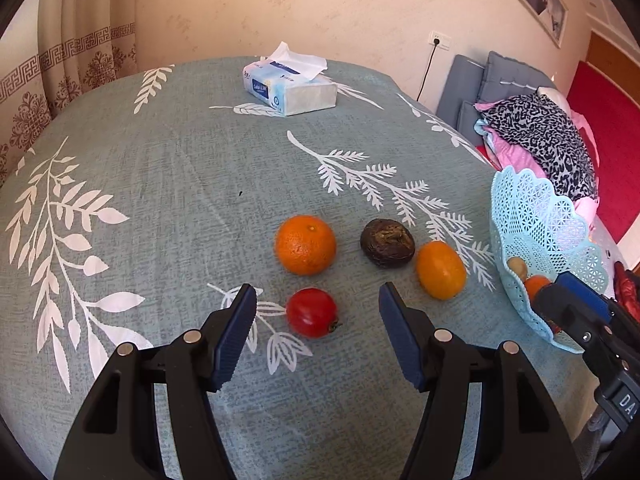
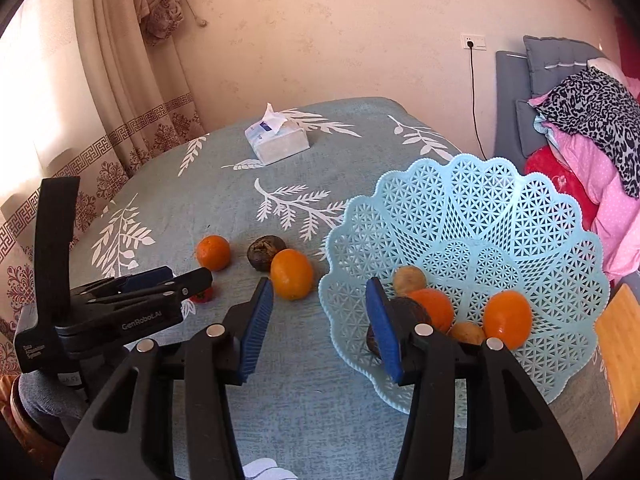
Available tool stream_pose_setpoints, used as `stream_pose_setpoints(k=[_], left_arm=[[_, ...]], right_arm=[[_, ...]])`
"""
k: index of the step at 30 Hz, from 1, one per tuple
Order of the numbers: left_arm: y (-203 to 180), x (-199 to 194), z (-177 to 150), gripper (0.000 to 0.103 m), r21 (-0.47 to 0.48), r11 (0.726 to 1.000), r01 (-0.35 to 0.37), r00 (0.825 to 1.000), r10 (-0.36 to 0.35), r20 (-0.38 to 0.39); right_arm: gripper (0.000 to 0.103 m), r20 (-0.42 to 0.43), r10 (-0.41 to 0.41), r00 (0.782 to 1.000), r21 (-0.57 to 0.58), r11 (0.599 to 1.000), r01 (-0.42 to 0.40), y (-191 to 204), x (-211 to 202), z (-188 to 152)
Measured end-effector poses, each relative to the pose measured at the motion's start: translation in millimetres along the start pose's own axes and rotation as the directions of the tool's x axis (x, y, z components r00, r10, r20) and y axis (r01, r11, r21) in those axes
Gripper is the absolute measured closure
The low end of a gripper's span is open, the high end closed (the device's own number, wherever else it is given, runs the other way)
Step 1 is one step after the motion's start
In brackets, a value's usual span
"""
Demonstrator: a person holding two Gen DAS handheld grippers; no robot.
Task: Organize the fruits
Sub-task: 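Grasp the red tomato on the bed cover with the left gripper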
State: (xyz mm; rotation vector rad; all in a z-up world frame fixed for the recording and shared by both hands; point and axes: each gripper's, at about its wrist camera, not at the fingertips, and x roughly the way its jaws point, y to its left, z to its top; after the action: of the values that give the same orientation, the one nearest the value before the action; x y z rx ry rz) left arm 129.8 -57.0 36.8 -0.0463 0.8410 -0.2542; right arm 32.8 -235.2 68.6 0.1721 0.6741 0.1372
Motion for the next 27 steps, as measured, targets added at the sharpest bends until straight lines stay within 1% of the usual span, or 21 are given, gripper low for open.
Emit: stream_pose_setpoints(k=[2, 4, 6, 7, 8, 9, 11, 12, 15, 19, 22, 25, 27], left_arm=[[2, 5, 0, 0.039, -0.001, 1.000, 0.005, 1.000, -0.005, -0.014], [2, 12, 0, 0.042, 0.000, 1.000, 0.014, 0.999, -0.014, -0.037], [3, 20, -1, 0.051, 0.002, 1.000, 0.021, 0.998, -0.021, -0.065], [4, 24, -2, 0.053, -0.001, 1.000, 0.026, 0.997, -0.026, -0.079], [4, 25, -3, 0.056, 0.000, 1.000, 0.021, 0.997, -0.021, -0.075], [4, 25, -2, 0.062, 0.008, 1.000, 0.014, 0.998, -0.013, -0.068], [6, 25, -2, 0.071, 0.000, 1.000, 0.012, 0.998, -0.012, -0.068], [8, 25, -2, 0.074, -0.009, 1.000, 0.017, 0.997, -0.018, -0.069], [11, 20, -3, 0.074, -0.023, 1.000, 0.015, 0.998, -0.016, -0.061], [14, 5, -2, 0.074, -0.027, 0.999, -0.030, 1.000, 0.030, -0.010], [19, -8, 0, 0.074, -0.031, 0.997, -0.071, 0.997, 0.072, 0.033], [25, -18, -1, 0.074, -0.042, 0.996, -0.076, 0.995, 0.078, 0.055], [29, -22, -2, 0.074, -0.049, 0.996, -0.079, 0.995, 0.082, 0.061]], right_arm=[[0.053, 0.000, 0.011, 1.000, -0.009, 1.000, -0.011, 5, 0, 0], [0.053, -0.006, 0.022, 1.000, -0.017, 1.000, -0.023, 11, 3, -1], [0.053, -0.016, 0.032, 0.999, -0.026, 0.999, -0.033, 16, 5, -2], [0.053, -0.023, 0.038, 0.999, -0.031, 0.999, -0.039, 19, 7, -3], [0.053, -0.029, 0.043, 0.999, -0.035, 0.998, -0.044, 22, 8, -5], [0.053, -0.035, 0.047, 0.998, -0.040, 0.998, -0.048, 25, 10, -6], [0.053, -0.048, 0.054, 0.997, -0.047, 0.997, -0.056, 30, 13, -8], [0.053, -0.055, 0.058, 0.997, -0.050, 0.997, -0.061, 33, 15, -9], [0.053, -0.077, 0.063, 0.995, -0.062, 0.996, -0.068, 41, 20, -12], [0.053, -0.111, 0.064, 0.992, -0.067, 0.995, -0.072, 49, 29, -15], [0.053, -0.149, 0.060, 0.987, -0.055, 0.996, -0.069, 52, 39, -16], [0.053, -0.173, 0.026, 0.985, -0.067, 0.997, -0.038, 57, 49, -17], [0.053, -0.186, -0.021, 0.982, -0.083, 0.997, 0.006, 60, 56, -17]])
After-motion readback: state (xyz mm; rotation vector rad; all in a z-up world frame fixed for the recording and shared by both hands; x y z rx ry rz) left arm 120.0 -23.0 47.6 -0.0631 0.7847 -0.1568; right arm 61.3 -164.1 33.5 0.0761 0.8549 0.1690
